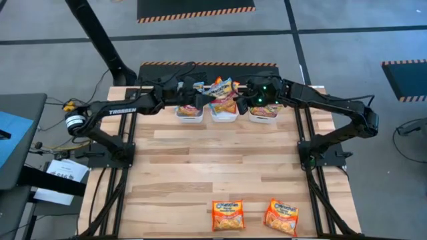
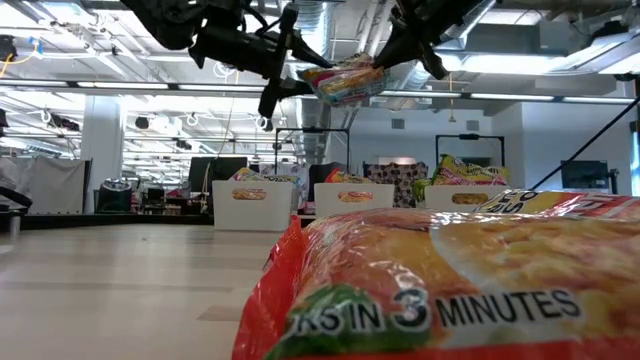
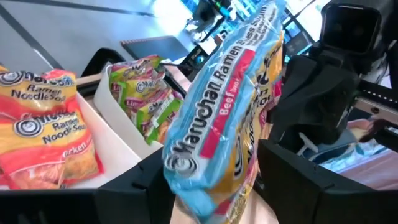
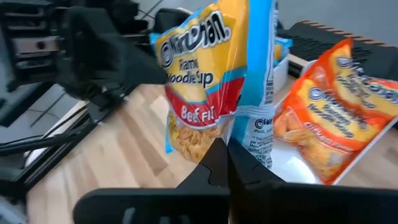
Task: Sort Maruchan noodles
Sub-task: Put the blue noodle pack into the left white bin
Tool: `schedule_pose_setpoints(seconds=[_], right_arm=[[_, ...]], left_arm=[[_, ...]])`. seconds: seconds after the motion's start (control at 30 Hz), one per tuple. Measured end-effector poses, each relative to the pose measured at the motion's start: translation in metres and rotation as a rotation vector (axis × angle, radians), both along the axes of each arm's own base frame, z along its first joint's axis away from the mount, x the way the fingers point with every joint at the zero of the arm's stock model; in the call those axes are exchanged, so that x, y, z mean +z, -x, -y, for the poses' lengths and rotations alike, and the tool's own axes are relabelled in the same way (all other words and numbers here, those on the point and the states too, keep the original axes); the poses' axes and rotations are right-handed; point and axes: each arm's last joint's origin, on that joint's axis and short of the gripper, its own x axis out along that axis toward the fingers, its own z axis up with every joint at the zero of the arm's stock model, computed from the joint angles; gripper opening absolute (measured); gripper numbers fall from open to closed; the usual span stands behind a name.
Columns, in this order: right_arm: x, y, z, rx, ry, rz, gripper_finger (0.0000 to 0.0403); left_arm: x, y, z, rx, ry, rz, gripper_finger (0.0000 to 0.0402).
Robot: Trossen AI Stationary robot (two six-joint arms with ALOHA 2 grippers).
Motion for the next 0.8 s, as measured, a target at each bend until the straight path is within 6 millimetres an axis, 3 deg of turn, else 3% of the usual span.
schedule_pose_setpoints(seconds=[0.2, 0.4, 0.6, 0.8], right_arm=[[0.0001, 0.0001, 0.0003, 0.009, 0.003, 0.0, 0.0001], [-0.0009, 0.0002, -0.0003, 0.033, -0.006, -0.007, 0.0012], [-0.0004, -0.0002, -0.0006, 0.071, 0.049, -0.021, 0.0064], [0.0013, 0.003, 0.0033, 0.059, 0.052, -0.014, 0.0124]], left_arm=[[0.0003, -0.0011, 0.0012, 0.008, -0.044, -0.005, 0.0171], [0.0011, -0.0009, 0.0016, 0.005, -0.06, -0.006, 0.0091], [0.001, -0.001, 0.0017, 0.005, -0.073, -0.011, 0.003], [0.0021, -0.0001, 0.0019, 0.004, -0.111, -0.02, 0.002]])
